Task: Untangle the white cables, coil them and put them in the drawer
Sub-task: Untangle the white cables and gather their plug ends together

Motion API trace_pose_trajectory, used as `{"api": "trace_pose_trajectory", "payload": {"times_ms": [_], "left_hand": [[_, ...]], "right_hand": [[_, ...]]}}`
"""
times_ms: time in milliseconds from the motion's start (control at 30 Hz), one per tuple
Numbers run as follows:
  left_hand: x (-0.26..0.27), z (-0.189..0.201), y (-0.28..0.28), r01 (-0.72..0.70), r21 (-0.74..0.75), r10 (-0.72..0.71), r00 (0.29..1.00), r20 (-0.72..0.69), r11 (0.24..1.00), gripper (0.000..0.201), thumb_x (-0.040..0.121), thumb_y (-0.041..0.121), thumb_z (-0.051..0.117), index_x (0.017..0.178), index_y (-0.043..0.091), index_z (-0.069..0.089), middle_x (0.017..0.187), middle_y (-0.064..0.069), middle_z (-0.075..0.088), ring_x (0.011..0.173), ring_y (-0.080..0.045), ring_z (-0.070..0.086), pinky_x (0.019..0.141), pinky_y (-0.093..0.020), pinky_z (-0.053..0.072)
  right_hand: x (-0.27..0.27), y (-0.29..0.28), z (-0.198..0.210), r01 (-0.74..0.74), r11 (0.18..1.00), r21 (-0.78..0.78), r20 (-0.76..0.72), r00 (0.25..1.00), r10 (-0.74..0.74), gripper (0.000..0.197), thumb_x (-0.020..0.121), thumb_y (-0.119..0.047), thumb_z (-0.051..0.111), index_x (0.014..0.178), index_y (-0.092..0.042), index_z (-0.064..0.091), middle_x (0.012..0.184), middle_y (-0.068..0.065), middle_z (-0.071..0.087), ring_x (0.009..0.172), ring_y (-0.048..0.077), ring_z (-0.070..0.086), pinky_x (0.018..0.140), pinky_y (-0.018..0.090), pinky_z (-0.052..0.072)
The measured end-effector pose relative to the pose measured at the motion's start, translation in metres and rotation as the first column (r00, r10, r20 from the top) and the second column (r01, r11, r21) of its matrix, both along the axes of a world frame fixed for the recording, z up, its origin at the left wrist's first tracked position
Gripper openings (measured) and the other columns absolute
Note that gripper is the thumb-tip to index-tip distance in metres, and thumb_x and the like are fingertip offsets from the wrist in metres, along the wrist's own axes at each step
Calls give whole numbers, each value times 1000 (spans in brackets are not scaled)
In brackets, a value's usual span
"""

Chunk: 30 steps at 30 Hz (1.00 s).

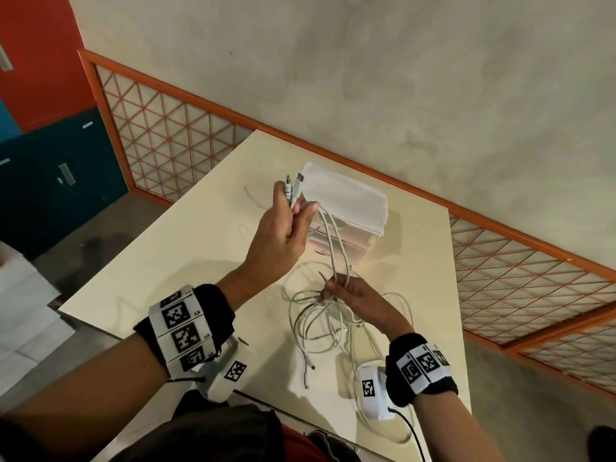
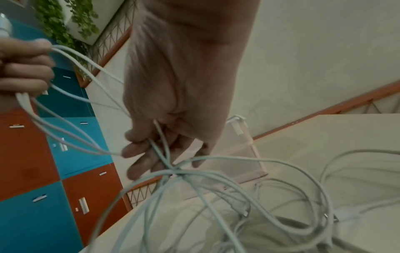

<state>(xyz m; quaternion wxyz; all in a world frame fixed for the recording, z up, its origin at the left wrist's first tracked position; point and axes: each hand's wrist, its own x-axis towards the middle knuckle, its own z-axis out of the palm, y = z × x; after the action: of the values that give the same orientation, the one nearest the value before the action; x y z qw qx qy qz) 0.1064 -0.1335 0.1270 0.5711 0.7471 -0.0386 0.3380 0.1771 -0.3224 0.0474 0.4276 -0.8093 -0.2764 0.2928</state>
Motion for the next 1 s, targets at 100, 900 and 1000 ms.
{"api": "trace_pose_trajectory", "payload": {"times_ms": [100,900,1000], "left_hand": [[-1,-12,8,-78,72,80,997,-25,994,18,95,17,46,90,8,33,61,0,43,47,-18,42,45,-25,34],[-8,-51,15,166,342,-42,939,-340,925,63,80,44,68,118,8,33,125,6,54,64,1,58,67,-24,46],[-3,-43,12,223,204,-133,915,-382,953,26,92,19,55,102,7,33,92,11,57,59,11,53,56,-13,35]], "right_hand": [[6,-1,1,91,993,71,172,980,-102,35,100,-25,42,75,-23,66,81,3,69,86,18,63,90,35,45],[-6,22,82,20,974,224,318,944,-92,21,83,-18,70,102,-10,75,92,-7,76,80,-5,63,73,22,50],[-9,26,85,-22,970,241,262,964,-44,19,83,-18,69,100,-11,75,76,-12,73,61,-2,50,59,18,39]]}}
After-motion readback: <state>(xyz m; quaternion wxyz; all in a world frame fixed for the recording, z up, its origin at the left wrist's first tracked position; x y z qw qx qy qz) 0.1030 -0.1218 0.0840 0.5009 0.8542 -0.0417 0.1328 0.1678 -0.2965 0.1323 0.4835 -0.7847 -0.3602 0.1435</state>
